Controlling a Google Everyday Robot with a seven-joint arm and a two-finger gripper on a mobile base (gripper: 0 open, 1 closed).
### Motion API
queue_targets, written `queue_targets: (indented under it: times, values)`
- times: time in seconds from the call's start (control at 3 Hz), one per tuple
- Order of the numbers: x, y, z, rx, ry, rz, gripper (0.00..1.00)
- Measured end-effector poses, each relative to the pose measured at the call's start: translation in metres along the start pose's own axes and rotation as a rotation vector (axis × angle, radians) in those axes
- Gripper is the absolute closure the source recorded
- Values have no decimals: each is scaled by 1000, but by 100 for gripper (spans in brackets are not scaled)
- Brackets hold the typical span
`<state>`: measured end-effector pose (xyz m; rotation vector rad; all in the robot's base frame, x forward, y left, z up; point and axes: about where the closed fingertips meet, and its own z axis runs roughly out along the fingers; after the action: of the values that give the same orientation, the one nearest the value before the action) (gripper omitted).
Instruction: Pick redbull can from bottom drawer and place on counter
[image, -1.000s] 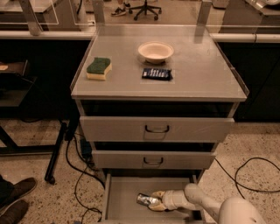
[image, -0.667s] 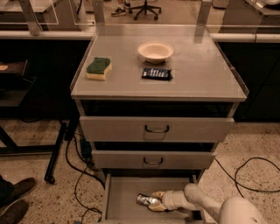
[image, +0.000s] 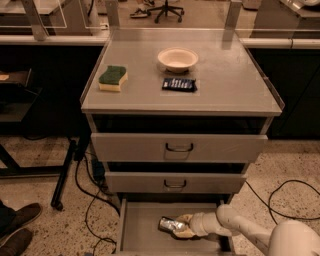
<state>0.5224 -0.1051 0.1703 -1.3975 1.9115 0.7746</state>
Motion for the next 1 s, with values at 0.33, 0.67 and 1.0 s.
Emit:
queue_targets:
  times: [0.33, 0.67, 1.0]
  values:
    - [-5, 2, -5, 8, -3, -4, 100]
    - [-14, 1, -36, 70, 8, 18, 100]
    - [-31, 9, -84, 165, 28, 29, 100]
